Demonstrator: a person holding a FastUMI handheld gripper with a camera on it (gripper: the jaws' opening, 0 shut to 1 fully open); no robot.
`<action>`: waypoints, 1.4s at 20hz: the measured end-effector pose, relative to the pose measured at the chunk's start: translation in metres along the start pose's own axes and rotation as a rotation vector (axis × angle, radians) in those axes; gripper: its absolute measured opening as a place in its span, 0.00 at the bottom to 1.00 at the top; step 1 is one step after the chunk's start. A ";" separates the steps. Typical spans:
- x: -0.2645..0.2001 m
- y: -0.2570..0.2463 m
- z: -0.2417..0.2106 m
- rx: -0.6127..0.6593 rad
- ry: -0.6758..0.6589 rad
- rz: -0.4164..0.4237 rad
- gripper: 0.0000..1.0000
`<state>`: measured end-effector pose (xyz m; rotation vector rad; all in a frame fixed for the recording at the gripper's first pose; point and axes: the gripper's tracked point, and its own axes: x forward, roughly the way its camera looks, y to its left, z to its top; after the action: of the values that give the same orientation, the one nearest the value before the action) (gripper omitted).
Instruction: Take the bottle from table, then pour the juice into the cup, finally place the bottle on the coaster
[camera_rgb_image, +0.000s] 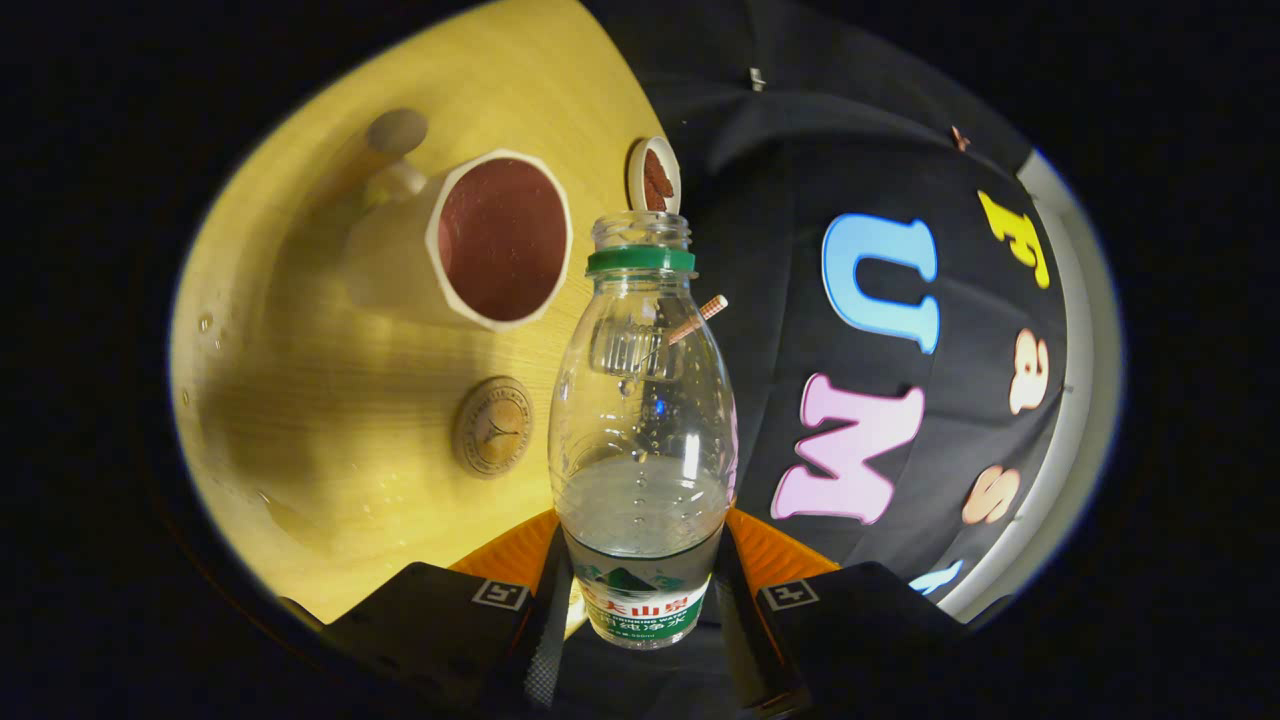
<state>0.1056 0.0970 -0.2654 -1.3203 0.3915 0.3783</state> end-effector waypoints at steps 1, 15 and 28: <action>-0.002 0.007 0.006 0.097 -0.013 0.031 0.69; -0.027 -0.007 0.024 1.075 -0.216 0.168 0.70; 0.017 -0.031 -0.015 1.401 -0.426 0.142 0.71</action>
<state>0.1343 0.0769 -0.2505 0.1600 0.2750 0.3647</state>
